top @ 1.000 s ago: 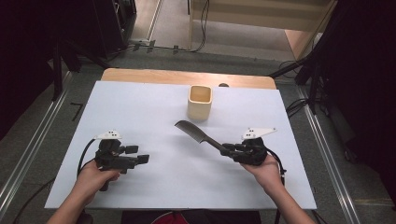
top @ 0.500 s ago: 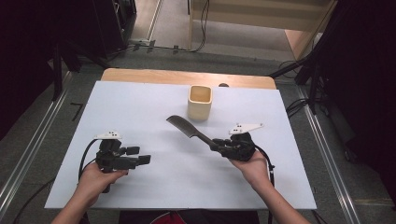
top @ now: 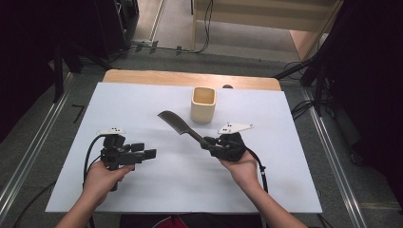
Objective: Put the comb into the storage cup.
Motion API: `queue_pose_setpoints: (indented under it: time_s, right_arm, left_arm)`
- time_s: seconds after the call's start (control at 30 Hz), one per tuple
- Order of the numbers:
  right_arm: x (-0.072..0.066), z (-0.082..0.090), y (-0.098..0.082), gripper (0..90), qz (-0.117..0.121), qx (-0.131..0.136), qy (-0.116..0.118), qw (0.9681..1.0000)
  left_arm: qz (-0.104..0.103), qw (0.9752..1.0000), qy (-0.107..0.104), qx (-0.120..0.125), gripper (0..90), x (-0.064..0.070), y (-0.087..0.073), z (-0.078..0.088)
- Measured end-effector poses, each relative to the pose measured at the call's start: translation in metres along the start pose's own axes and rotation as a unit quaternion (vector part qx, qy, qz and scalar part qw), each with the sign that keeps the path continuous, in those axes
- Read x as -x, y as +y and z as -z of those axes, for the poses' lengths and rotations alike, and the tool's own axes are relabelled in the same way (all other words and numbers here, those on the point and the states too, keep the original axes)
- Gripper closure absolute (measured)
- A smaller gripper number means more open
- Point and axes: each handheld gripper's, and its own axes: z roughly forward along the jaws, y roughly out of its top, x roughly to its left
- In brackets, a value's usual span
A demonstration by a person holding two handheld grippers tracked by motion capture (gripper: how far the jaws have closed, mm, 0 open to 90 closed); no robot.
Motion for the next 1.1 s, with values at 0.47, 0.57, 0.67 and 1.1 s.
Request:
queue_pose_setpoints:
  time_s: [0.47,0.57,0.67,1.1]
  right_arm:
    - [-0.02,-0.023,0.018,70.4,-0.007,0.025,-0.038,0.999]
    - [-0.022,-0.028,0.019,70.3,-0.013,0.031,-0.046,0.9984]
    - [-0.024,-0.033,0.02,70.3,-0.01,0.035,-0.058,0.9977]
    - [-0.034,-0.052,0.018,70.3,-0.041,0.056,-0.074,0.9948]
  left_arm:
    - [0.008,0.9996,0.01,0.023,26.5,0.004,0.017,-0.011]
    - [0.015,0.9994,0.012,0.027,26.5,0.003,0.021,-0.013]
    - [0.01,0.9993,0.017,0.032,26.5,0.002,0.024,-0.015]
    - [0.024,0.9987,0.026,0.036,26.2,-0.001,0.038,-0.03]
